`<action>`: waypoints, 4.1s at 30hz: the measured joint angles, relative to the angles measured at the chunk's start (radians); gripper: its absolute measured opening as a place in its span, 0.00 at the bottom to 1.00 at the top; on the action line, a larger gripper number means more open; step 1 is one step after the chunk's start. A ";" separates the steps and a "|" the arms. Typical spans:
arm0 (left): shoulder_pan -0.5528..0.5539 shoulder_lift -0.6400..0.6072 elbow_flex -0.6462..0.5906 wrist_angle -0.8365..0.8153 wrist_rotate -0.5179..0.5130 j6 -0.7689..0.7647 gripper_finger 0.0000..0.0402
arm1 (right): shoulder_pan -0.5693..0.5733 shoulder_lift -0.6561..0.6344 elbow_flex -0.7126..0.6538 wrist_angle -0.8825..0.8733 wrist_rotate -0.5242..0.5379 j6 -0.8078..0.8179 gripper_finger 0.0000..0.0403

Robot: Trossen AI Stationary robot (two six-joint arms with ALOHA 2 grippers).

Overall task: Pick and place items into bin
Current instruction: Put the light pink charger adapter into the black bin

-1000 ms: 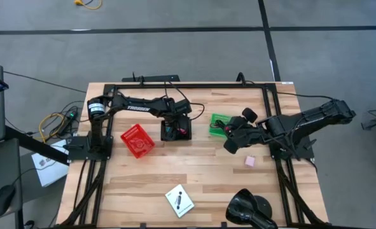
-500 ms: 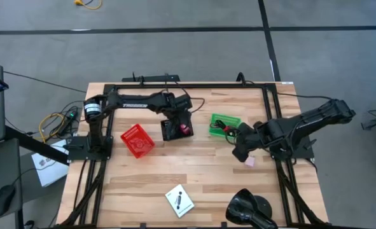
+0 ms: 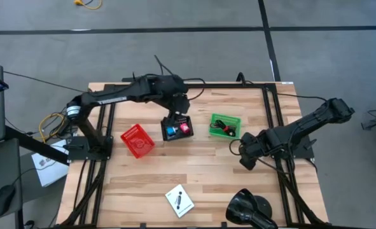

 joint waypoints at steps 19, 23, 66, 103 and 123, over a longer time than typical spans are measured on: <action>0.001 -0.044 0.001 -0.033 0.000 -0.075 0.53 | 0.142 0.000 -0.071 0.150 -0.007 -0.003 0.57; 0.001 -0.044 0.001 -0.033 0.000 -0.088 0.53 | 0.141 0.000 -0.098 0.147 -0.049 -0.004 0.58; 0.001 -0.043 0.000 -0.041 -0.005 -0.090 0.53 | 0.089 0.239 -0.058 0.100 -0.149 -0.288 0.62; 0.001 -0.042 0.000 -0.064 -0.006 -0.090 0.53 | 0.126 0.263 0.034 0.190 0.186 -0.862 0.62; 0.001 -0.042 0.000 -0.082 -0.004 -0.095 0.53 | 0.121 0.261 0.042 0.421 0.148 -0.971 0.62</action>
